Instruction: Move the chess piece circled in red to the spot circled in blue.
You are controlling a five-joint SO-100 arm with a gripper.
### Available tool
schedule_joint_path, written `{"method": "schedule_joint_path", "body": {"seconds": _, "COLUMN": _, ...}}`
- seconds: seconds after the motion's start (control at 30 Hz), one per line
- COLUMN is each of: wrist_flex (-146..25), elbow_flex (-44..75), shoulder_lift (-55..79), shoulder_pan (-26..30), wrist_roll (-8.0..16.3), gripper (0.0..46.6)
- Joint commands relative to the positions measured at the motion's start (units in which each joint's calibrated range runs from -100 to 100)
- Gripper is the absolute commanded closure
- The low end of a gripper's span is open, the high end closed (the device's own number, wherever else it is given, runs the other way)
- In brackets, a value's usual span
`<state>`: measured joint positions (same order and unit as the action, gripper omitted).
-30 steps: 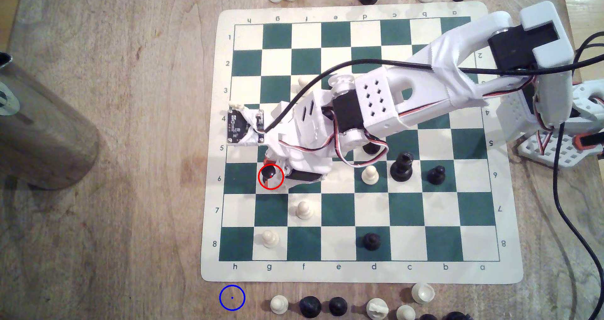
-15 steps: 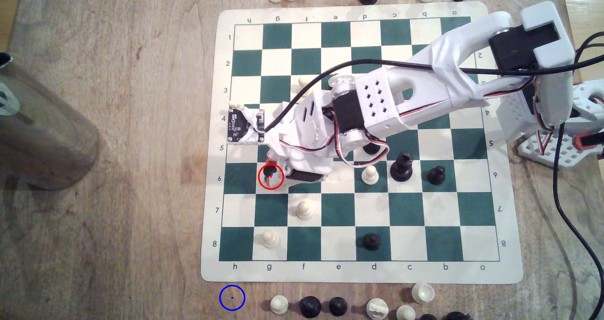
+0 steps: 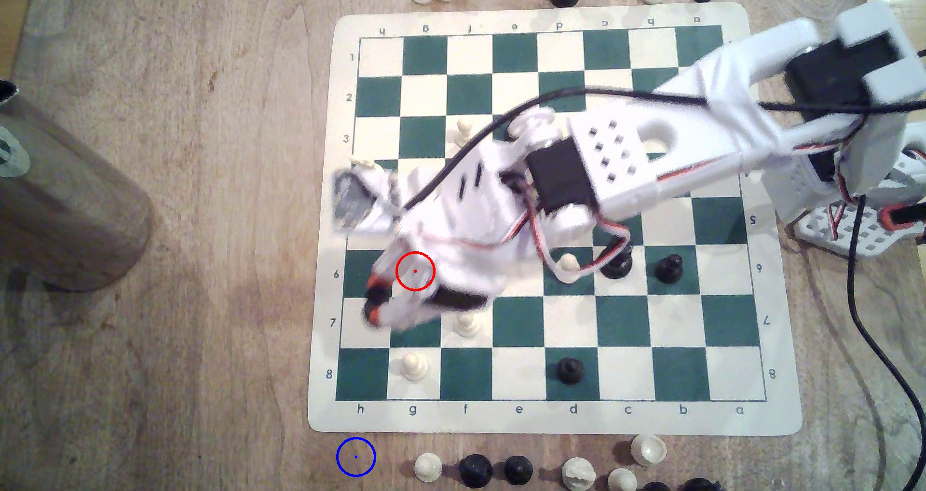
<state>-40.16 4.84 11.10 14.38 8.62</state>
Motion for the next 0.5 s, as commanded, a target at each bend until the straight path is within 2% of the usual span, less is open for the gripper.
{"method": "schedule_joint_path", "body": {"seconds": 0.0, "wrist_flex": -1.0, "elbow_flex": 14.1, "shoulder_lift": 4.1, "shoulder_pan": 2.1, "wrist_roll": 0.0, "gripper": 46.4}}
{"method": "schedule_joint_path", "body": {"seconds": 0.47, "wrist_flex": -1.0, "elbow_flex": 33.3, "shoulder_lift": 19.1, "shoulder_pan": 5.4, "wrist_roll": 0.9, "gripper": 46.4}}
